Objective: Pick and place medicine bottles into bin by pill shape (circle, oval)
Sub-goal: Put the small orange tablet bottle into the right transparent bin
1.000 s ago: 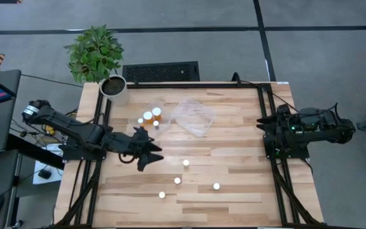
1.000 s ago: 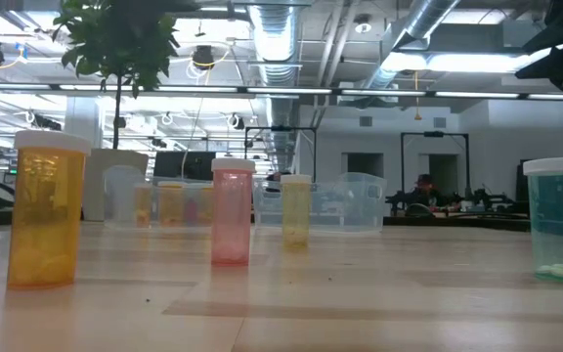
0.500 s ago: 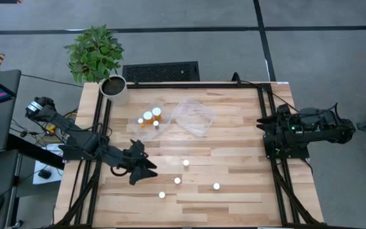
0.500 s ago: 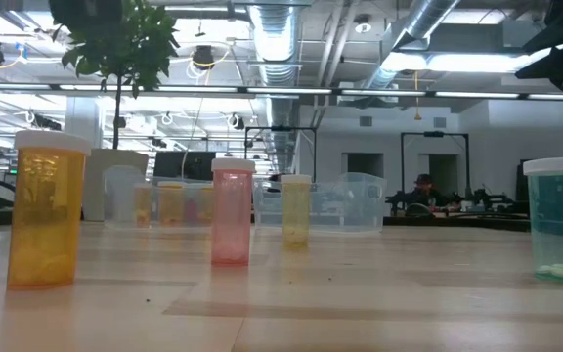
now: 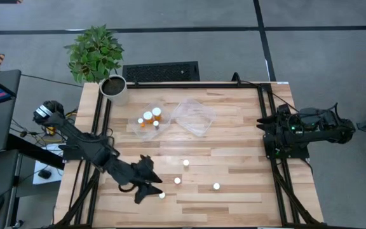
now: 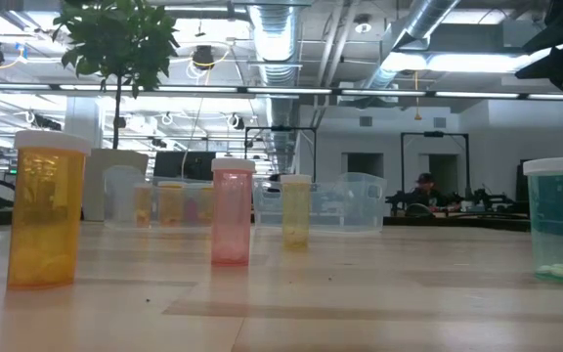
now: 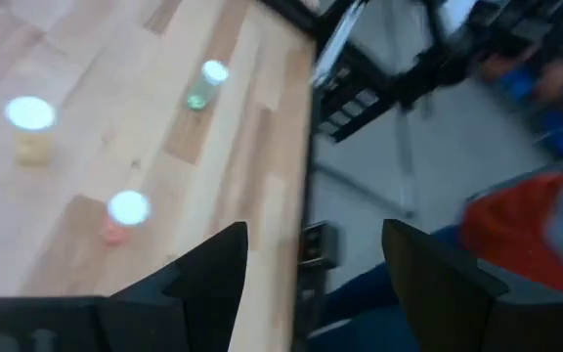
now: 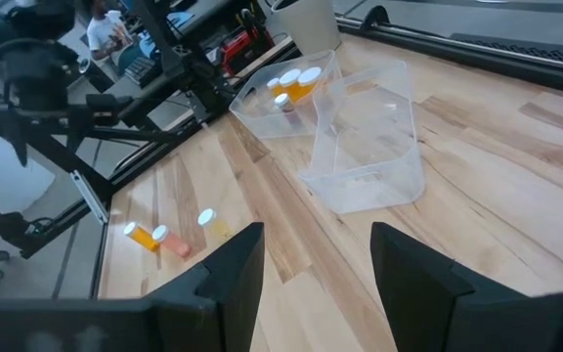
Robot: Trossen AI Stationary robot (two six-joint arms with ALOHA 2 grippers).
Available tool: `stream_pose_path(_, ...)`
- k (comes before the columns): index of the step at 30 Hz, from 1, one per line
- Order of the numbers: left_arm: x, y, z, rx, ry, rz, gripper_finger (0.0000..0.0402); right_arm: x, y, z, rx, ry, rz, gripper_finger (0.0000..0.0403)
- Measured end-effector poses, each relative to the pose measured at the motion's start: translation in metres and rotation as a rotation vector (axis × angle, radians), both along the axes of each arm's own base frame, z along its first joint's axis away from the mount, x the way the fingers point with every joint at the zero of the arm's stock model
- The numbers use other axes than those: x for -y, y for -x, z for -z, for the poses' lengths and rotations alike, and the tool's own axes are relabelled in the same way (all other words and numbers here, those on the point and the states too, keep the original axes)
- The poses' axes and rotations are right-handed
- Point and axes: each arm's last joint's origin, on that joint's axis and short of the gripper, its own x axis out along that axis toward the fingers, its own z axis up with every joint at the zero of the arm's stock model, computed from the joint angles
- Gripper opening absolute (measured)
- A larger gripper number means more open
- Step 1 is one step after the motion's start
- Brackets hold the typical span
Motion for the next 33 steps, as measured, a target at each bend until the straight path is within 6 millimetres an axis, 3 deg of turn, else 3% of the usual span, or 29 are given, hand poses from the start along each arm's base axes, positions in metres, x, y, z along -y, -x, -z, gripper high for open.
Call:
stream_pose_path(5, 0.015, -0.02, 0.012, -0.07, -0.182, 0.052, 0.0231, 0.0, 0.0, 0.0, 0.0, 0.0, 0.0, 0.0201)
stream_pose_path(14, 0.04, -0.048, 0.053, -0.212, -0.345, 0.183, 0.0255, 0.0, 0.0, 0.0, 0.0, 0.0, 0.0, 0.0201)
stream_pose_path(22, 0.041, -0.038, 0.071, -0.346, -0.459, 0.204, 0.0289, 0.0, 0.0, 0.0, -0.001, 0.0, 0.0, 0.0201)
stream_pose_path(33, 0.04, -0.037, 0.074, -0.329, -0.493, 0.177, 0.0294, 0.0, 0.0, 0.0, -0.004, 0.001, 0.0, 0.0201)
